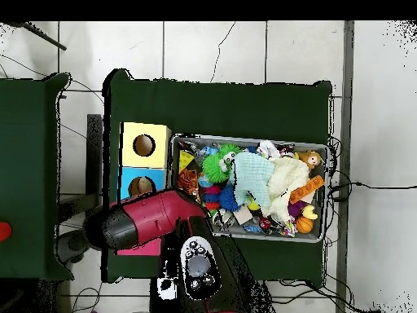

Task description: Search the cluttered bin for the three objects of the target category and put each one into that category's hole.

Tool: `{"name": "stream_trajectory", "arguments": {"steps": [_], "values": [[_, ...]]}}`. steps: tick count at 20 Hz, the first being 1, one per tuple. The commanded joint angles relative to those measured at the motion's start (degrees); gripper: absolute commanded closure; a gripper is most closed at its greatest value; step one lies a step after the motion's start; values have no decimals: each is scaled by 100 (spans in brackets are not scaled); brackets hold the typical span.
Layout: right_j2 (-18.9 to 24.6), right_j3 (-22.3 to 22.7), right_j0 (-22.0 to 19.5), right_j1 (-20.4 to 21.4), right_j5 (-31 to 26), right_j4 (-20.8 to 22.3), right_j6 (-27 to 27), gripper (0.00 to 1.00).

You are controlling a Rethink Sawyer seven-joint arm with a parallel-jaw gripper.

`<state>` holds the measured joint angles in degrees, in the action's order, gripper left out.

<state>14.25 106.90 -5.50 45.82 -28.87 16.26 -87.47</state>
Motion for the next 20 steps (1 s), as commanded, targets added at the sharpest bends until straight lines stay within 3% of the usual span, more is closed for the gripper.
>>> {"name": "stream_trajectory", "arguments": {"steps": [1,7,20], "values": [[-292,-373,-8,-330,121,-206,-1196,100],[-307,-264,-19,-203,64,-335,-1083,100],[-410,-451,104,-354,39,-379,-1124,100]]}}
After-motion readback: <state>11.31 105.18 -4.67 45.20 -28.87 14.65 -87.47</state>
